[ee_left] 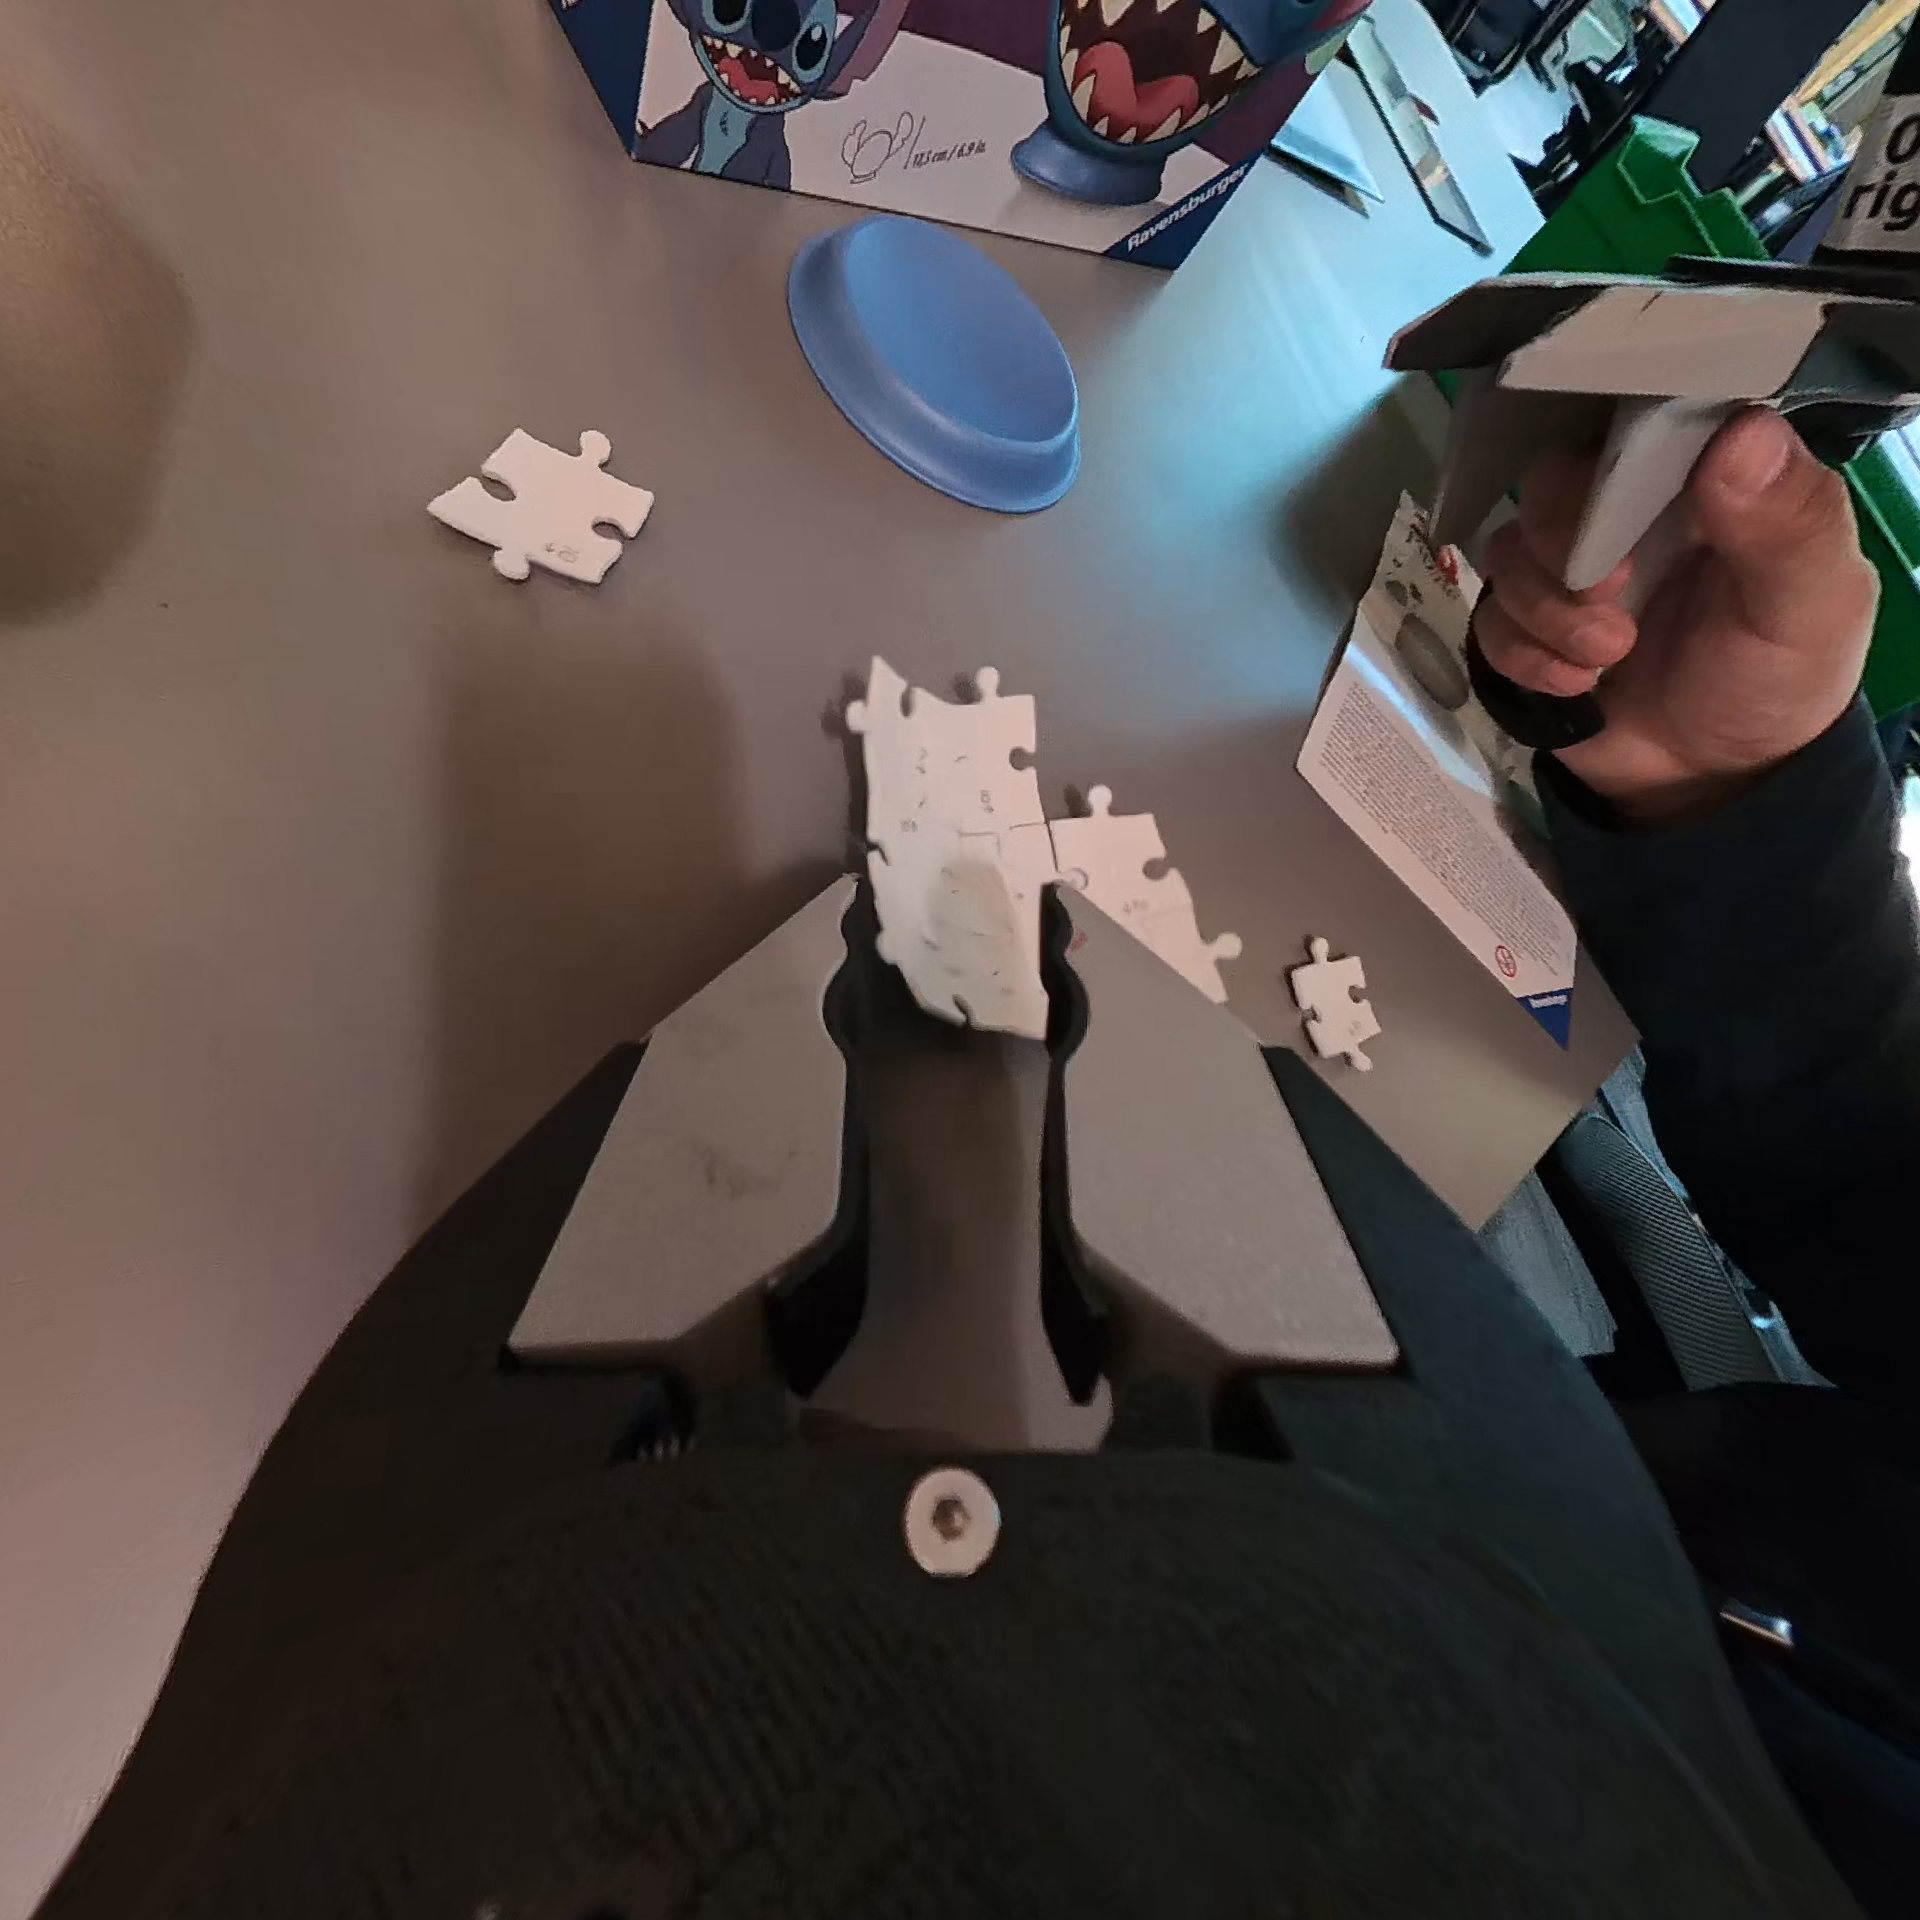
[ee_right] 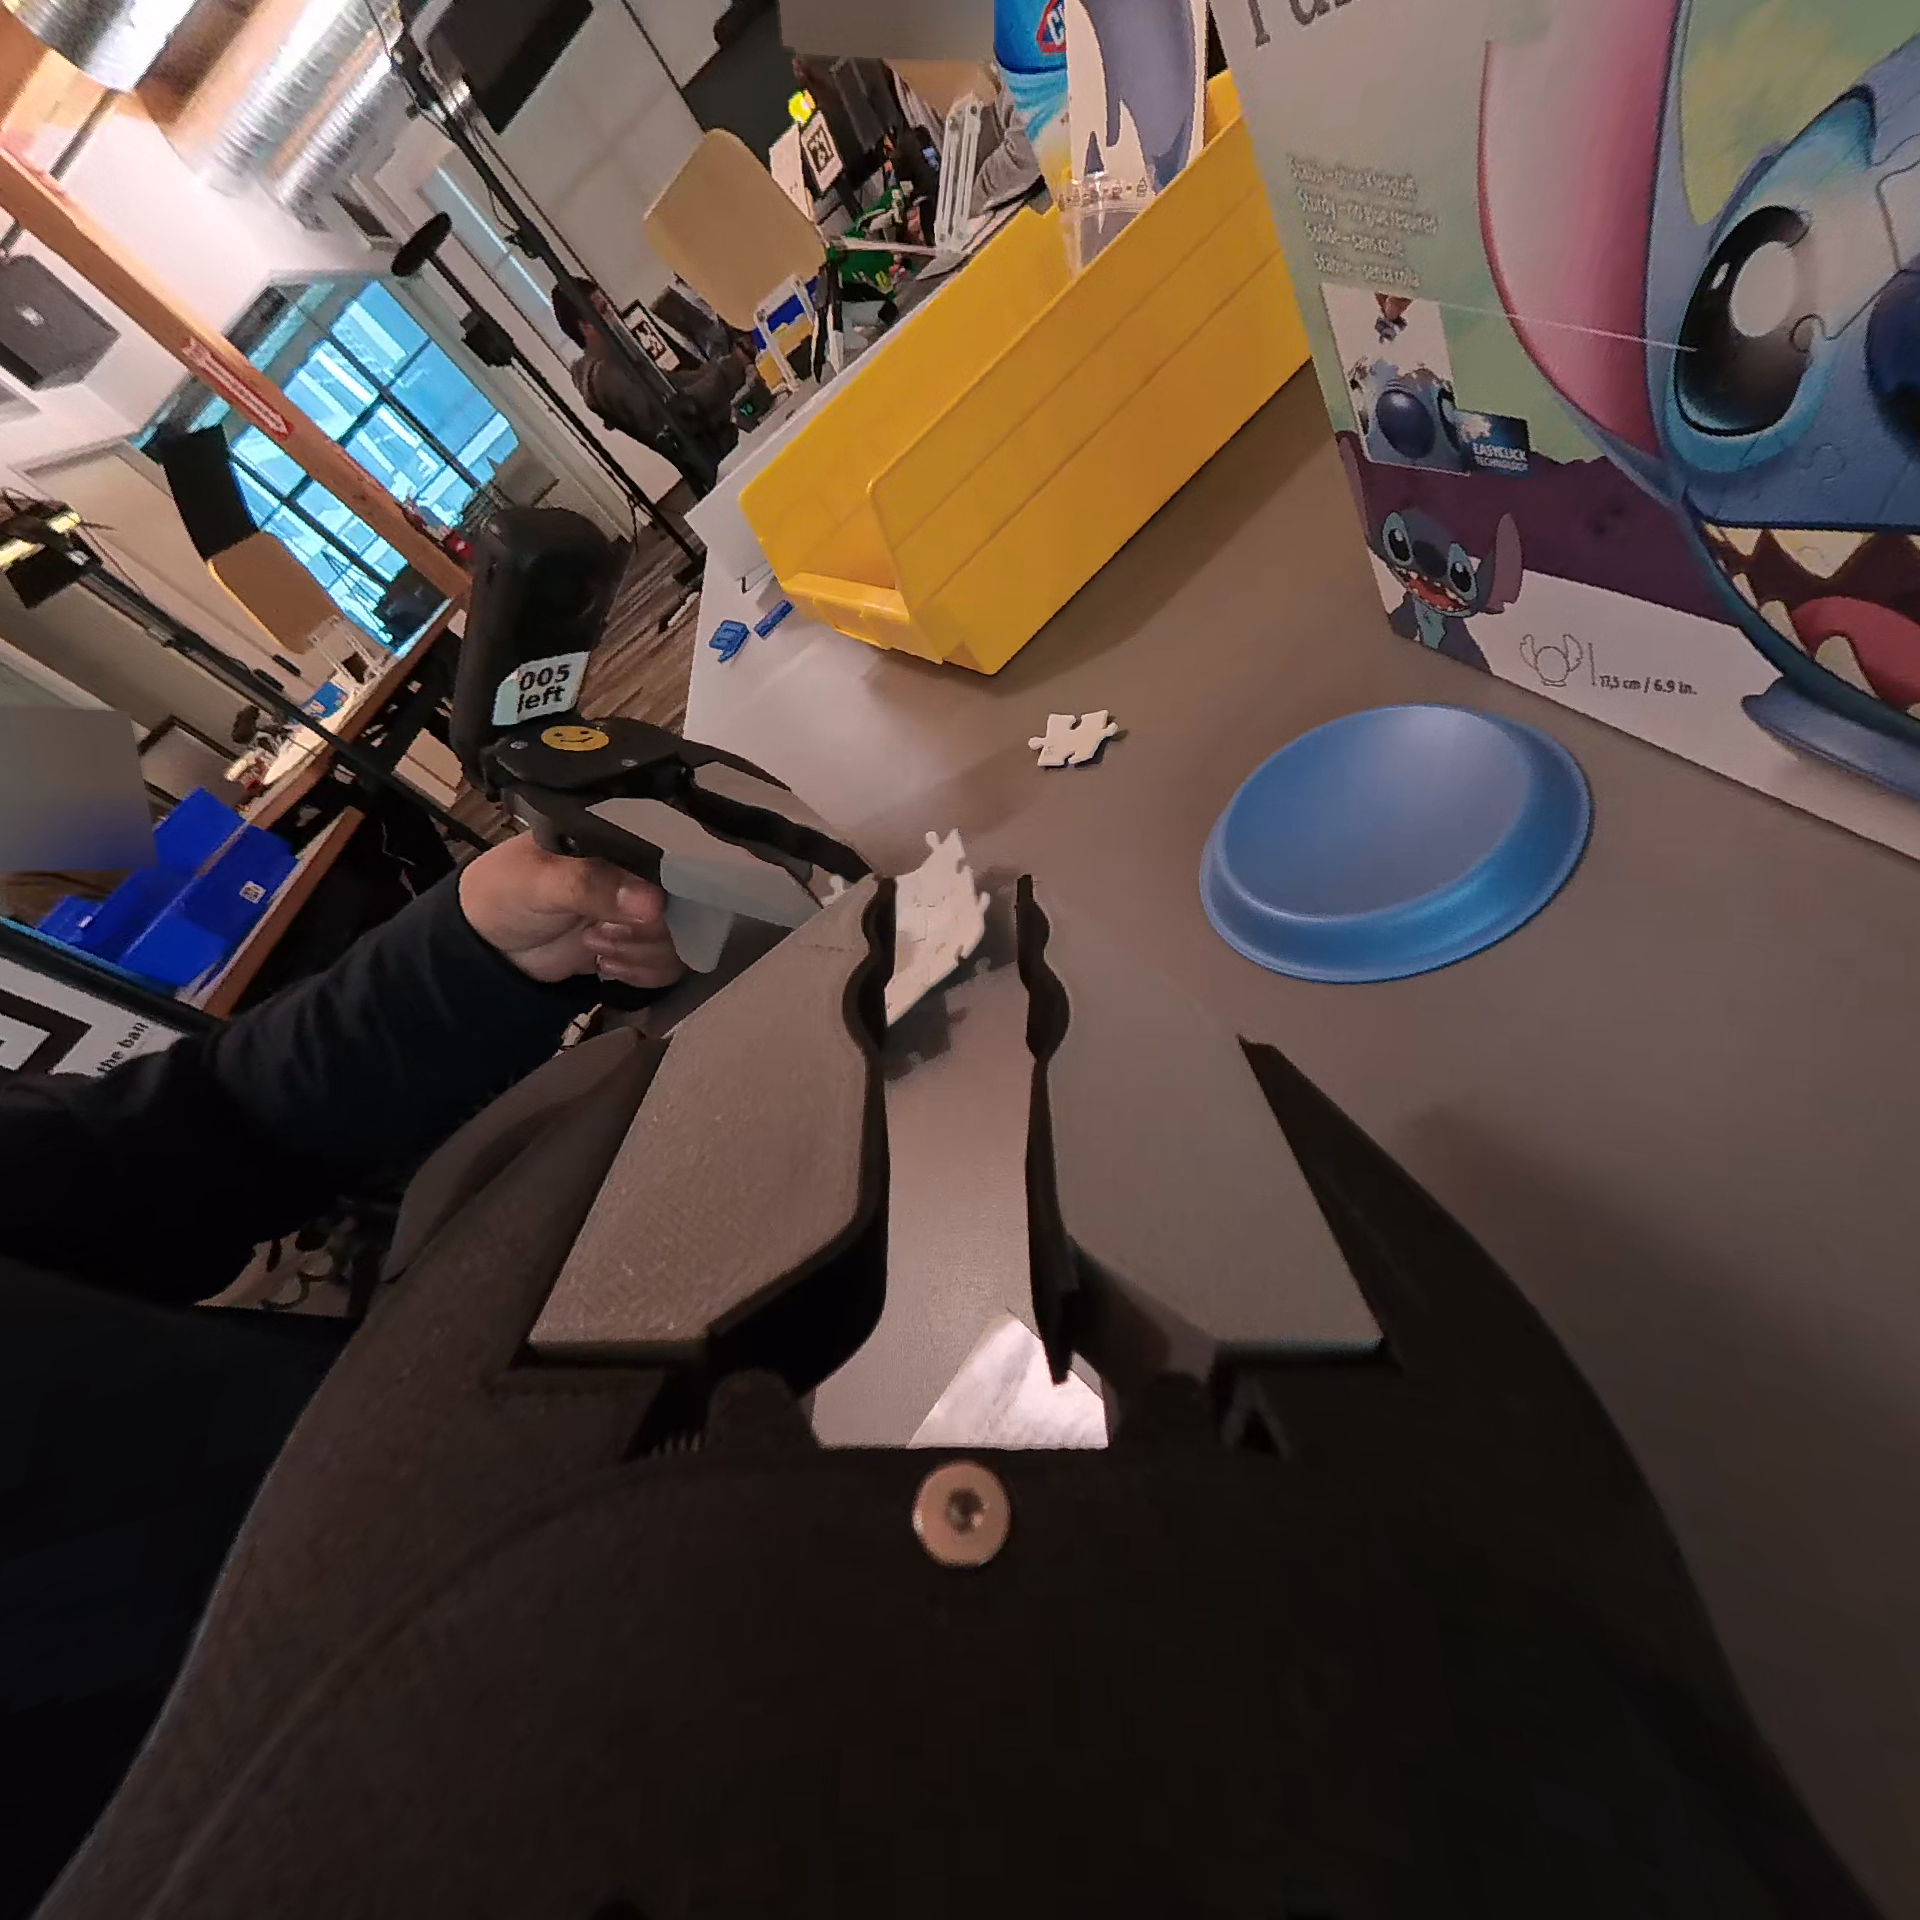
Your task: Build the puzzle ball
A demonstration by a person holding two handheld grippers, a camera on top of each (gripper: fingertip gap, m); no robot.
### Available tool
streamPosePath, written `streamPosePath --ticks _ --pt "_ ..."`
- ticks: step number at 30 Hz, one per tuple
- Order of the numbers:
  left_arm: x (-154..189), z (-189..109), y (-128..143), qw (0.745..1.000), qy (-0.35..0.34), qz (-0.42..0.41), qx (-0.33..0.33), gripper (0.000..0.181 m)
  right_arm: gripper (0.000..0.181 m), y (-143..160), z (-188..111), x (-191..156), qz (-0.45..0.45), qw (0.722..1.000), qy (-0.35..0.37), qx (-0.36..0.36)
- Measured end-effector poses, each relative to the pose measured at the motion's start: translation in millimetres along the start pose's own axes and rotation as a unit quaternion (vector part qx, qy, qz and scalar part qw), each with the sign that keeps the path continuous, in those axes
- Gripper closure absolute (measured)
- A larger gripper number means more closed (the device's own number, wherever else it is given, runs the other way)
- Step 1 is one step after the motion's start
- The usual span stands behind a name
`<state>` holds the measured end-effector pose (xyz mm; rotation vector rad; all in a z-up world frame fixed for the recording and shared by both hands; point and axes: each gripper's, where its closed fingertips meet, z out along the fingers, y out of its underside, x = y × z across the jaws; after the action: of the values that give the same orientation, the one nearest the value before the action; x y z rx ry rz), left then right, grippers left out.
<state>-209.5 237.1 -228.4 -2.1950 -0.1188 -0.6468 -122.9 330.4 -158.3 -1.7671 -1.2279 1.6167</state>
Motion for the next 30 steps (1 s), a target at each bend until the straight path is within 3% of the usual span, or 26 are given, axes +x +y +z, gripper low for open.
streamPosePath --ticks 5,11,18,30 --pt "0 -11 1 1.000 0.013 -0.017 0.020 0.146 0.160 -1 -1 -1 -0.004 1.000 0.002 0.003" --pt "1 -13 2 0.999 0.027 -0.019 0.019 0.171 0.160 4 3 1 0.000 1.000 0.003 -0.007" --pt "1 -7 4 1.000 0.030 -0.006 0.002 0.181 0.161 4 3 3 0.006 1.000 0.003 -0.004" --pt "4 -11 -4 0.998 0.058 -0.018 0.028 0.174 0.161 5 3 2 0.011 1.000 -0.002 -0.006"
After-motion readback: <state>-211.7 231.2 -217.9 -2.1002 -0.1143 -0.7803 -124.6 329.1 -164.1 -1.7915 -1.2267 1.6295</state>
